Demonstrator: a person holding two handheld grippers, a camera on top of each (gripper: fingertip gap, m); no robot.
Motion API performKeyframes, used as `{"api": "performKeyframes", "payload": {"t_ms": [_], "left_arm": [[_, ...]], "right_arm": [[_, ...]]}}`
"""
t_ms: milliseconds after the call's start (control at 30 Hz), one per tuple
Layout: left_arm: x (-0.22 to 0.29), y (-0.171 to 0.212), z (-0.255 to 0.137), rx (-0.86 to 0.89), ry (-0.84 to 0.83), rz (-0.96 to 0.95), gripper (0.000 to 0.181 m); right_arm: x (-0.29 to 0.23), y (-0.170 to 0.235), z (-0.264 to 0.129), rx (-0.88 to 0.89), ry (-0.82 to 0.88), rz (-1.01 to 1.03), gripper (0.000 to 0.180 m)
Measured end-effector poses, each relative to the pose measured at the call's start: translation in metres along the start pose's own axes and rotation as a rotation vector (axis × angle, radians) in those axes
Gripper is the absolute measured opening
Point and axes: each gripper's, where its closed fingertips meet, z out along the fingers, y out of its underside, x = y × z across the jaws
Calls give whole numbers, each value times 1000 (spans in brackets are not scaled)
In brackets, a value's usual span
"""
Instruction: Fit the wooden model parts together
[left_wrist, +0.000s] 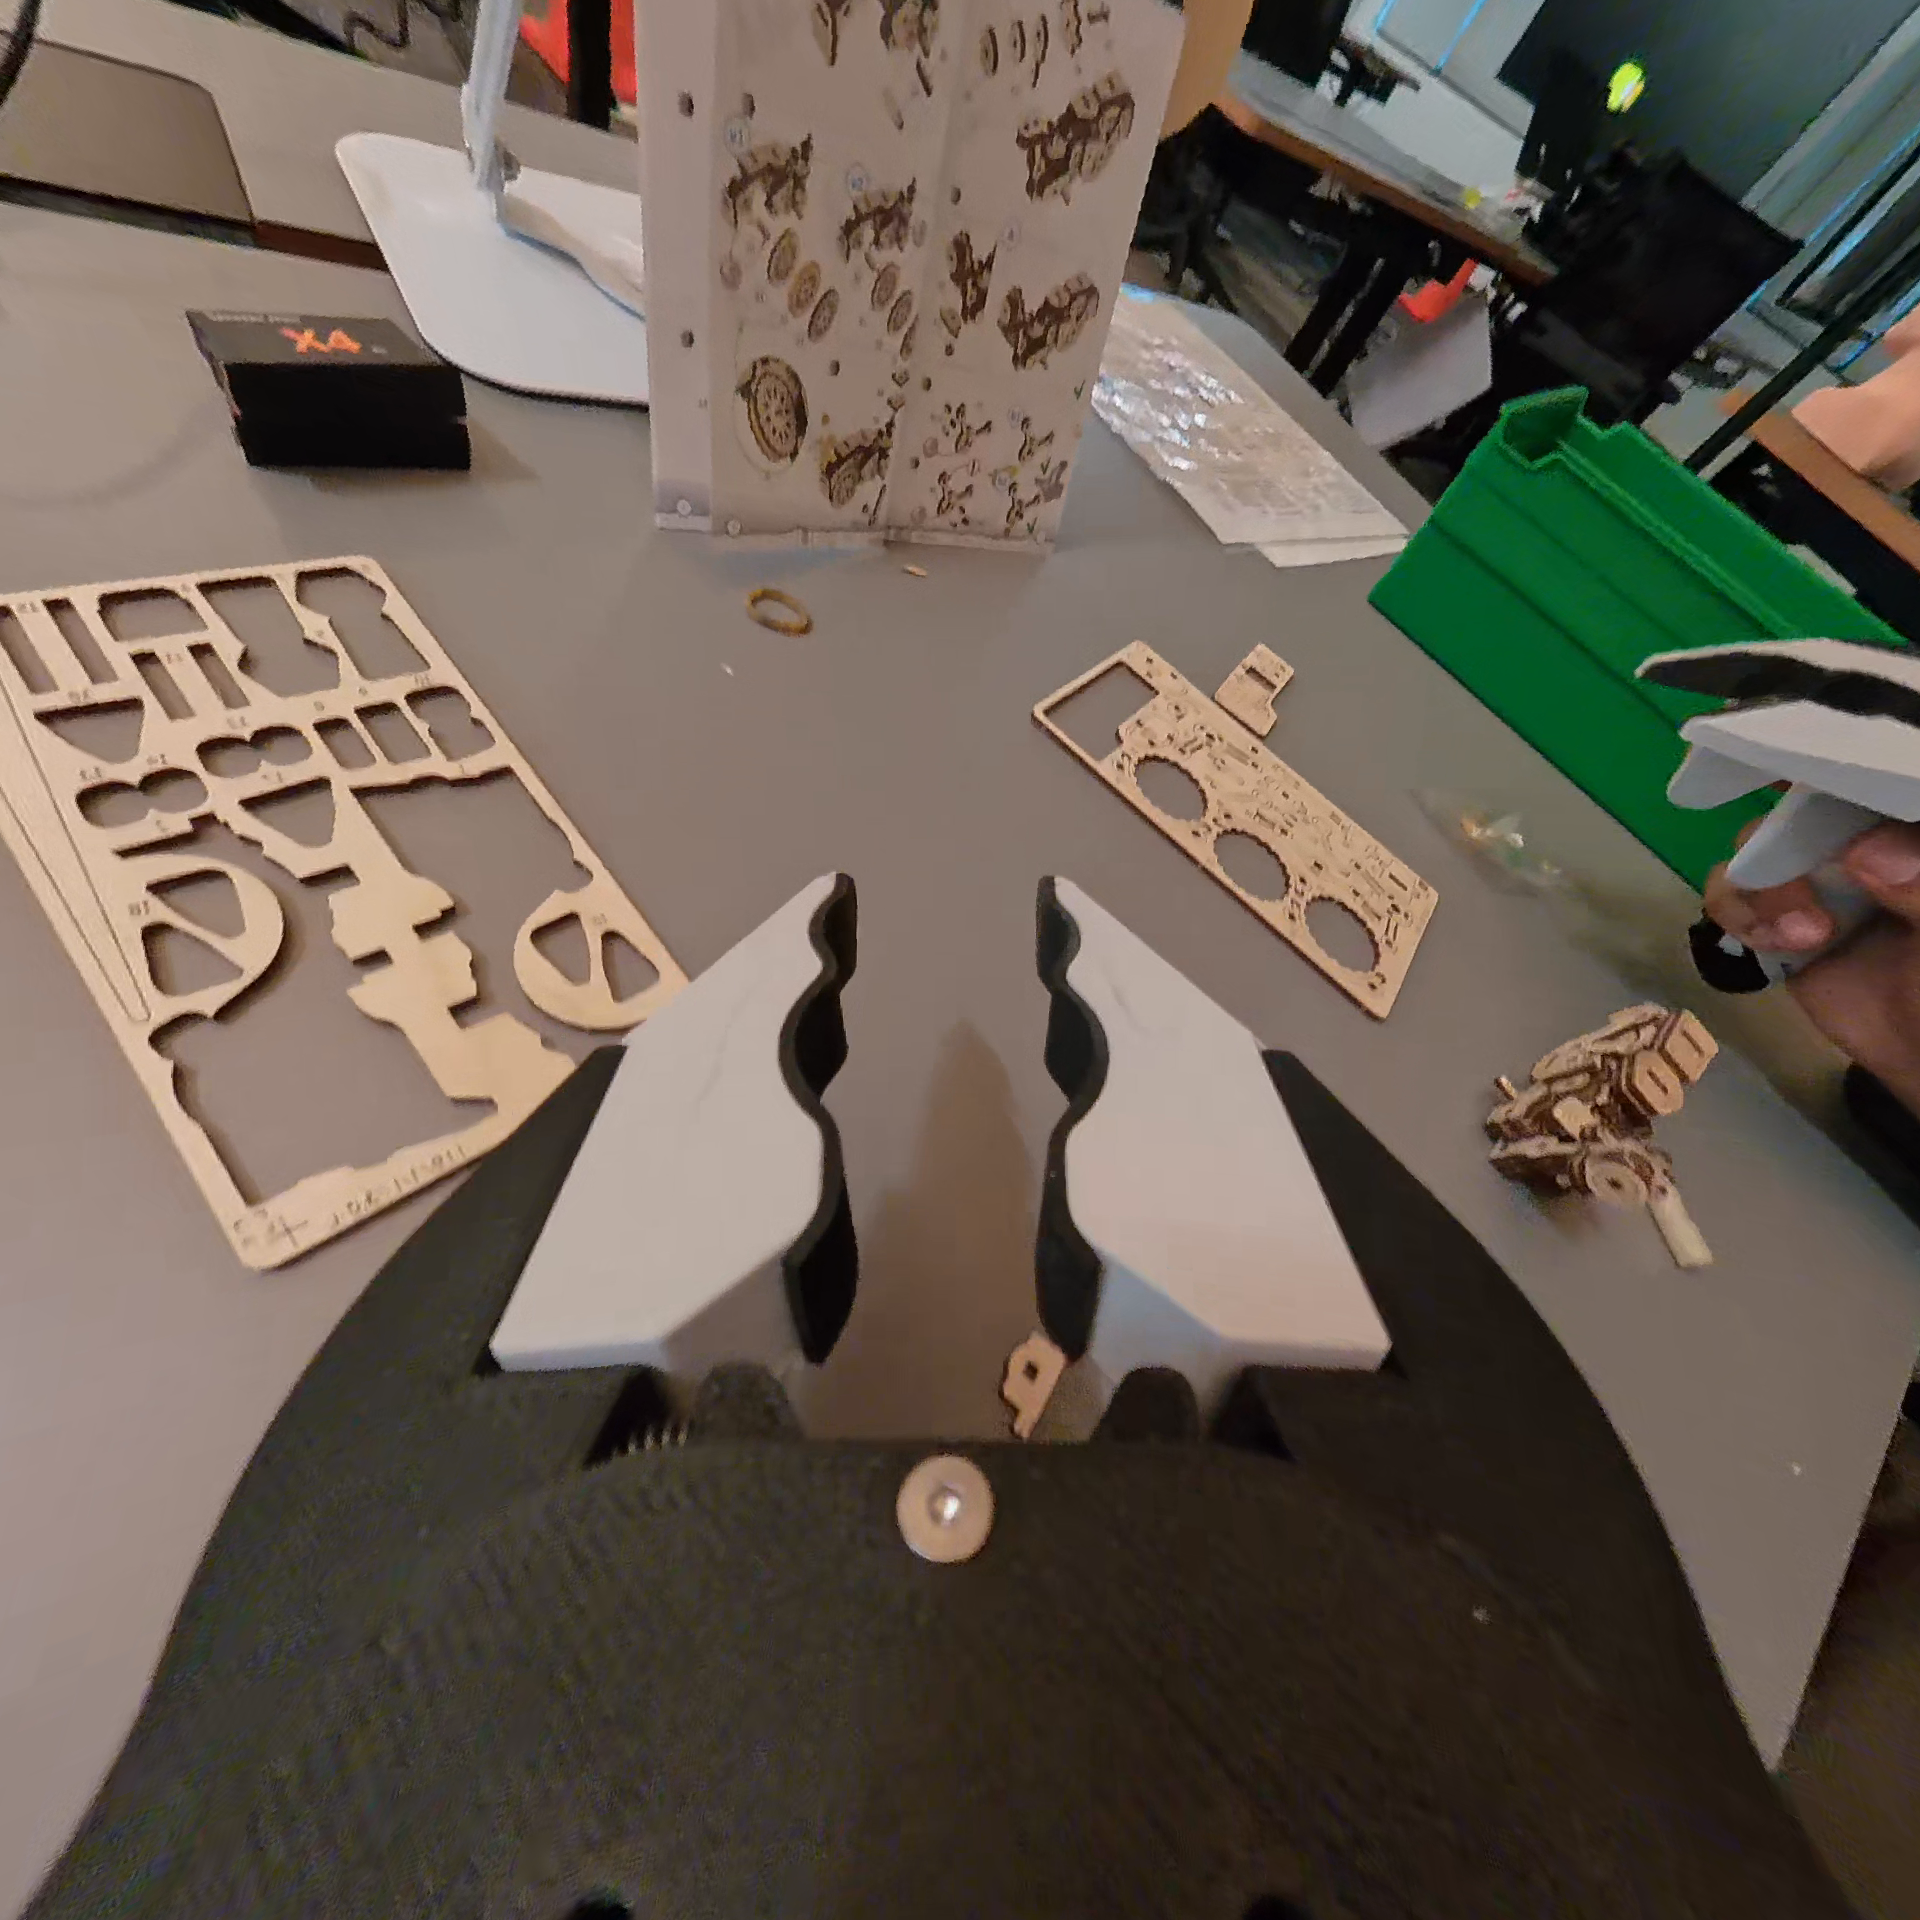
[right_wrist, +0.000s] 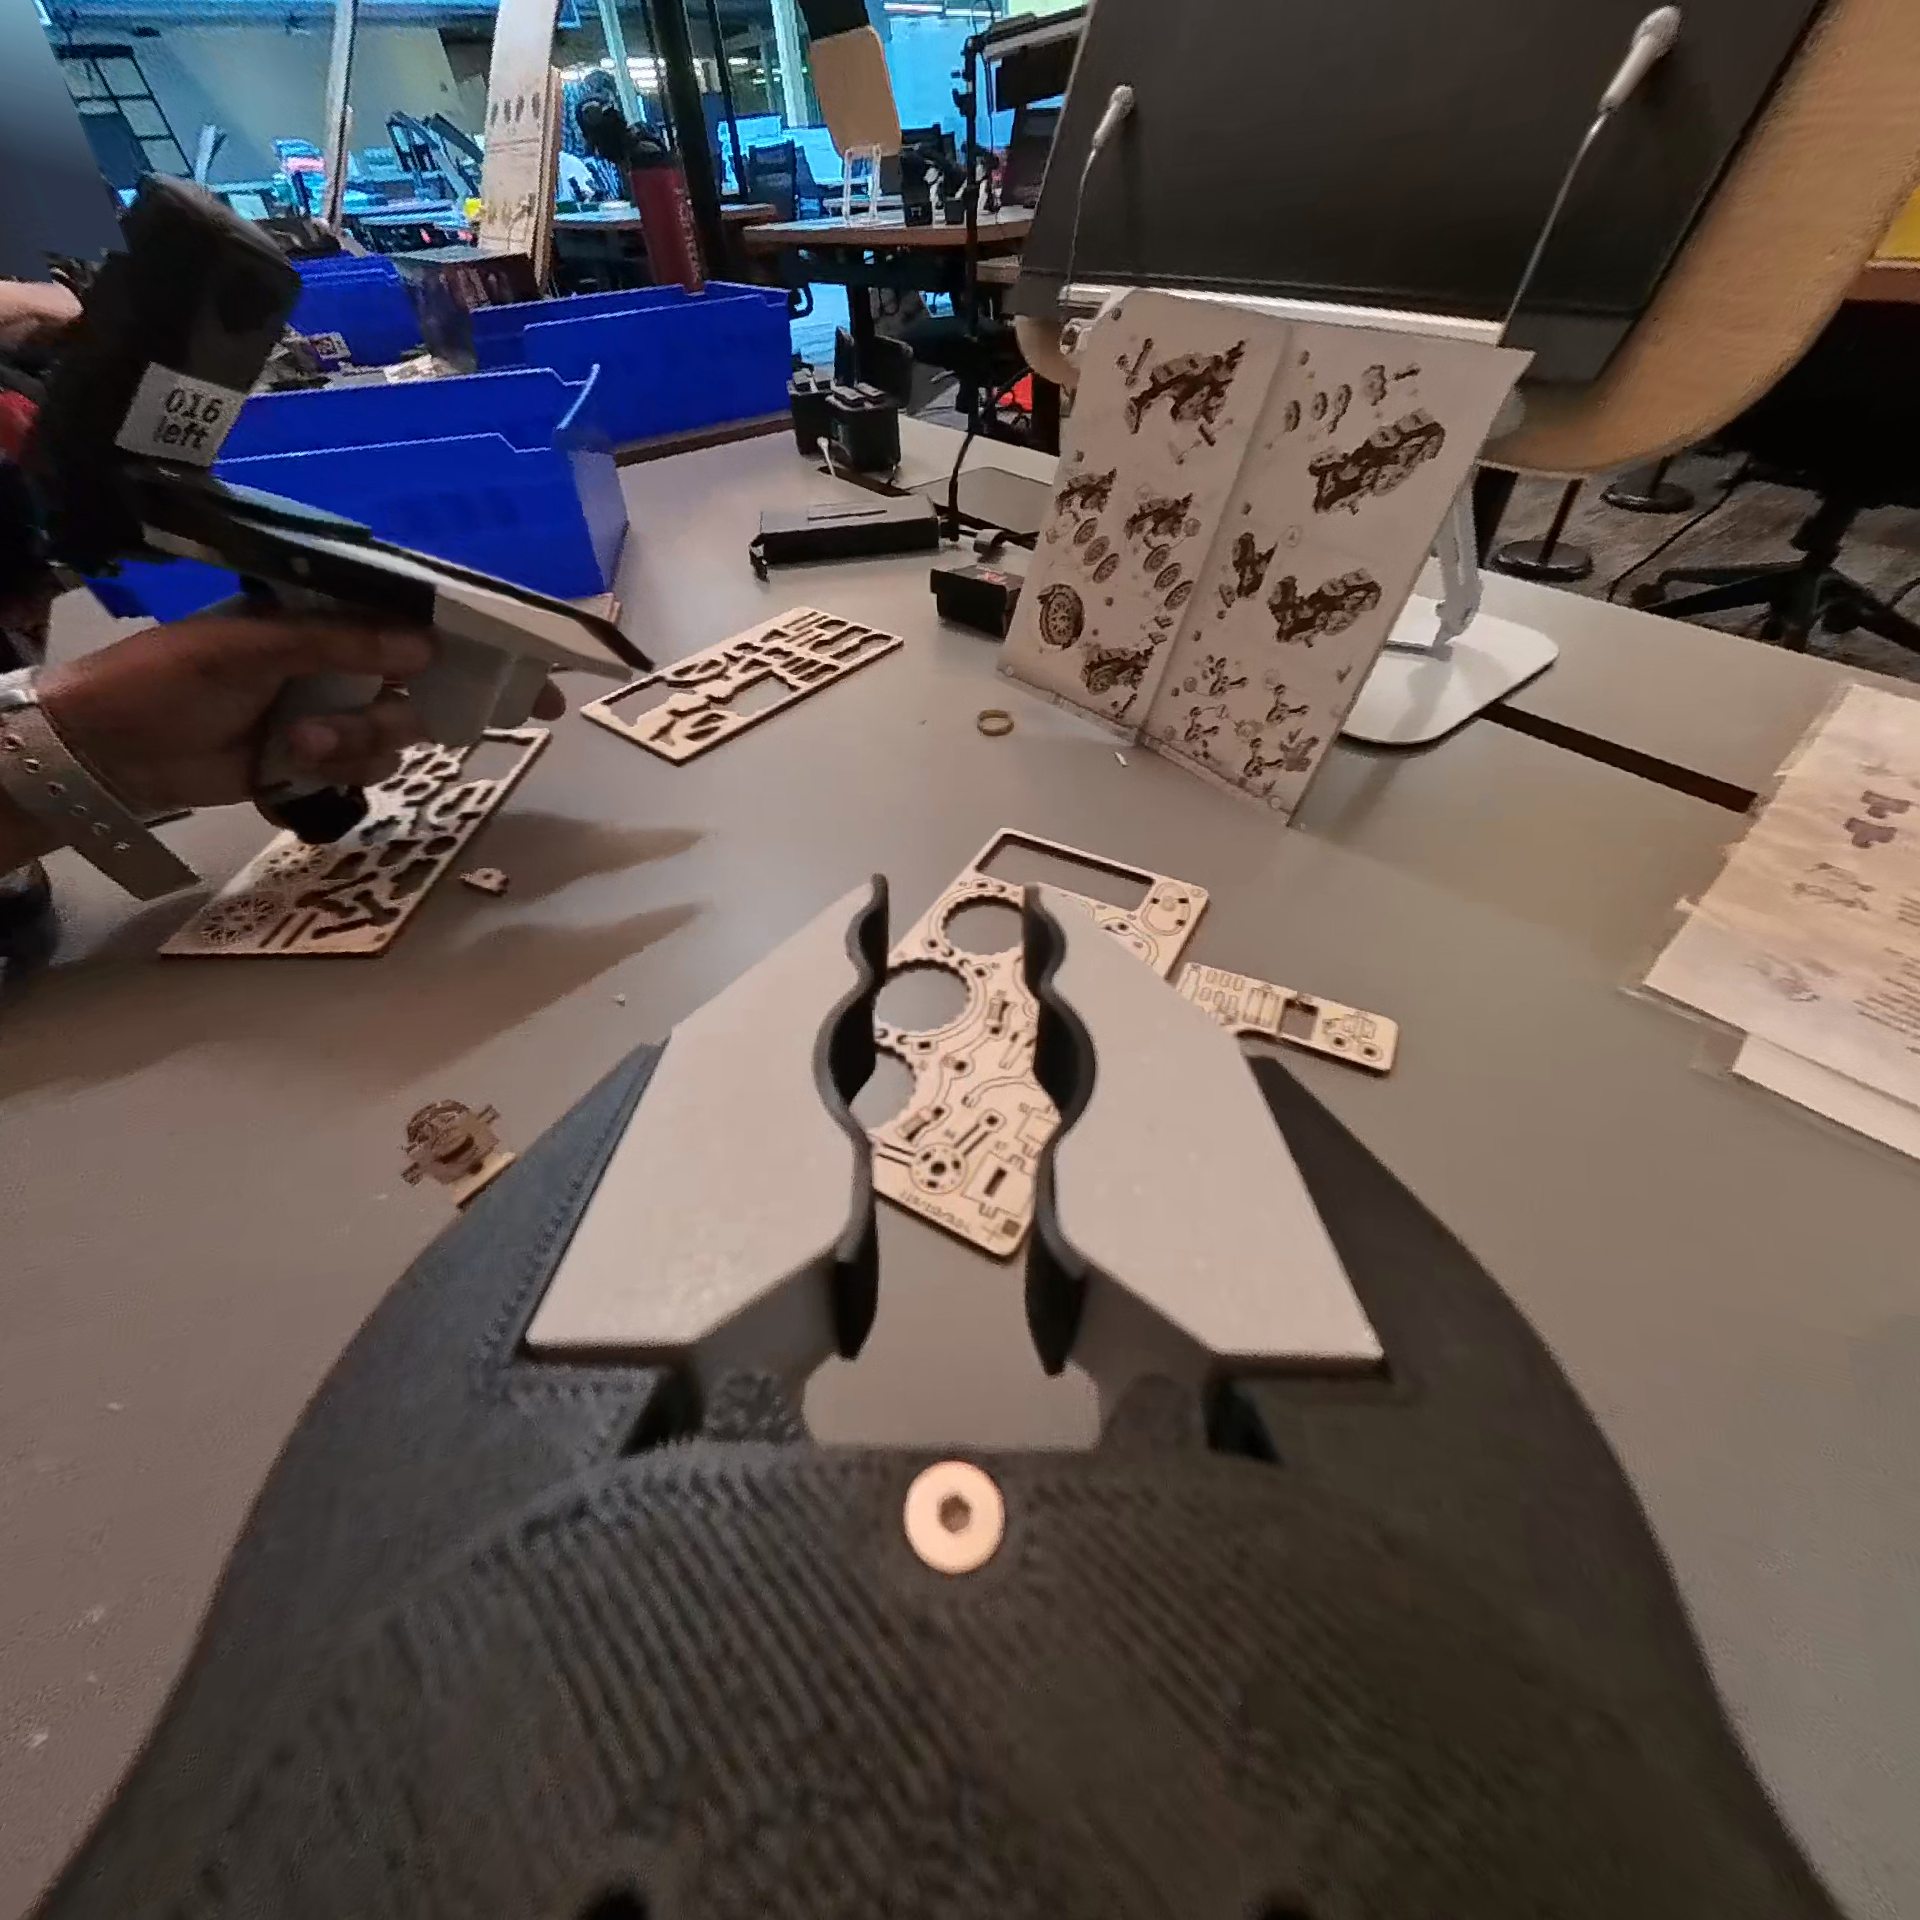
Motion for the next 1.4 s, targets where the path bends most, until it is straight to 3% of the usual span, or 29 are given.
{"api": "performKeyframes", "payload": {"t_ms": [400,667,800,967,1233,1400], "left_arm": [[25,60,-47,-206,31,211,30],[23,78,-42,-281,-53,306,33],[18,101,-36,-412,-49,360,21],[29,99,-28,-441,28,402,8],[88,71,-8,-273,235,513,8],[127,62,-3,-161,331,651,8]], "right_arm": [[-8,-8,38,10,-104,43,23],[-21,-15,45,23,-147,34,23],[-13,-6,45,-9,-120,12,23],[-3,-5,32,10,-97,77,24],[7,-4,9,35,-46,99,24],[-29,-7,6,49,-176,124,29]]}}
